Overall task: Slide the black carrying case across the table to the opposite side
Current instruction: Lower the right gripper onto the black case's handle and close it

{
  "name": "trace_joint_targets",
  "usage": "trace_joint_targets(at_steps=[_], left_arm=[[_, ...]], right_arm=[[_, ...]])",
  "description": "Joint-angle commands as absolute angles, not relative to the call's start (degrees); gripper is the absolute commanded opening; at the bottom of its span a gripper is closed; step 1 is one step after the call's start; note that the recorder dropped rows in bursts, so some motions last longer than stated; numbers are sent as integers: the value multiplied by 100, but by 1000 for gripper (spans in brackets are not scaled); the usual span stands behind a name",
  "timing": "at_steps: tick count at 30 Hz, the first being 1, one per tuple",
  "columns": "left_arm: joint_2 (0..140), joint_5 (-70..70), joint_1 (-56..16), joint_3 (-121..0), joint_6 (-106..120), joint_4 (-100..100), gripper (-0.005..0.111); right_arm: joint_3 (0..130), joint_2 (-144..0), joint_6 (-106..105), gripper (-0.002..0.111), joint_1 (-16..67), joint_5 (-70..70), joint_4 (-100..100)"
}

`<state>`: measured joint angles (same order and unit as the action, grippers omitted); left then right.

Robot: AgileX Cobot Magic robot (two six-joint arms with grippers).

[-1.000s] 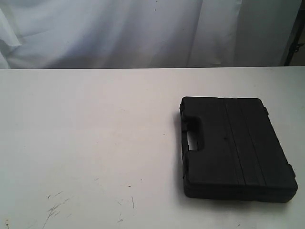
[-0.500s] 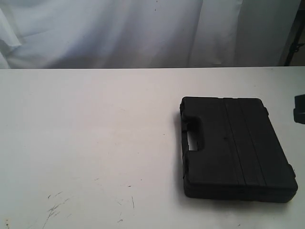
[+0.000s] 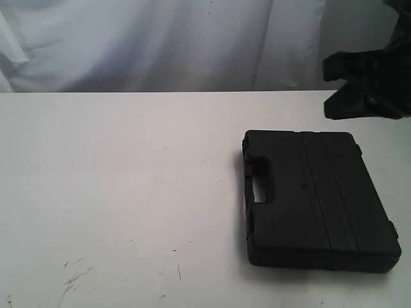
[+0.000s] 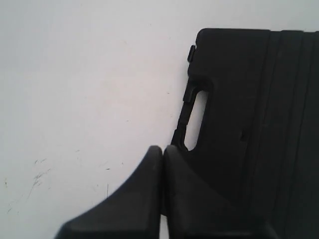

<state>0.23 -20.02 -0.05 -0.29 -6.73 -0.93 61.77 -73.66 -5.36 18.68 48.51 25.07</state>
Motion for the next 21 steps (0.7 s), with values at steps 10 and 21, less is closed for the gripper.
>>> trace_joint_targets(at_steps=[10, 21], left_arm=[[0, -1943, -26, 0, -671, -117, 0], [0, -1943, -26, 0, -683, -117, 0]], right_arm=[[7874, -9629, 1001, 0, 2738, 5882, 1667], [8853, -11041, 1803, 0, 3341, 6319, 874]])
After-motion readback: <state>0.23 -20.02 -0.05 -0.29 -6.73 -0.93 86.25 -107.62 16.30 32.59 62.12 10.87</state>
